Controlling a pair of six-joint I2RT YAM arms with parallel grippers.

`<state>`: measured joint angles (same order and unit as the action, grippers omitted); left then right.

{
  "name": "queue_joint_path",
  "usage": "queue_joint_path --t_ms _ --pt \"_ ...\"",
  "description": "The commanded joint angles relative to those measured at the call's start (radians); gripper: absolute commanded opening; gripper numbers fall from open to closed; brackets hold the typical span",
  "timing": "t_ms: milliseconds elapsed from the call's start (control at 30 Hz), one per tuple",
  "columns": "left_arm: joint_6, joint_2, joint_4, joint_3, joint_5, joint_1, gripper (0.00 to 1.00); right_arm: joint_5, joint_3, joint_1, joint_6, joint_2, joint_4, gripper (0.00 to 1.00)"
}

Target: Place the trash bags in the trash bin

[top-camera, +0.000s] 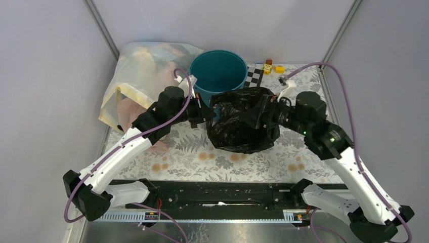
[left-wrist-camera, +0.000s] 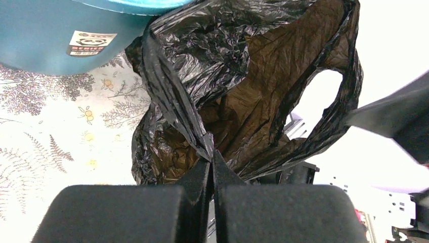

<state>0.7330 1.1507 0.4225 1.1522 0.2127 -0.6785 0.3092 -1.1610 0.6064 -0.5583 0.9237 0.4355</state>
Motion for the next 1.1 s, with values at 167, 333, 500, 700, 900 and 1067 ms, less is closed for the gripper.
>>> queue_joint_path --t_ms 167,333,500,700,900,1067 --pt "-0.008 -0.046 -0.036 -0.012 0.03 0.019 0.0 -0.456 -0.197 -0.002 0.156 -0.05 0.357 0.86" --pt "0.002 -0.054 -0.042 -0.011 0.05 0.019 0.0 -0.609 -0.147 -0.002 0.144 -0.032 0.426 0.84" --pt "0.003 -0.068 -0.04 -0.021 0.042 0.019 0.0 -0.606 -0.046 -0.002 0.128 -0.051 0.4 0.79" --pt "-0.007 -0.082 -0.019 -0.026 0.013 0.02 0.0 -0.552 0.008 -0.002 0.126 -0.051 0.359 0.52" --pt "-0.041 -0.105 0.082 -0.013 -0.118 0.022 0.0 -0.53 -0.051 -0.002 0.126 -0.056 0.361 0.0" --pt "-0.039 -0.143 0.219 -0.024 -0.256 0.039 0.0 -0.527 -0.151 -0.002 0.145 -0.049 0.388 0.0"
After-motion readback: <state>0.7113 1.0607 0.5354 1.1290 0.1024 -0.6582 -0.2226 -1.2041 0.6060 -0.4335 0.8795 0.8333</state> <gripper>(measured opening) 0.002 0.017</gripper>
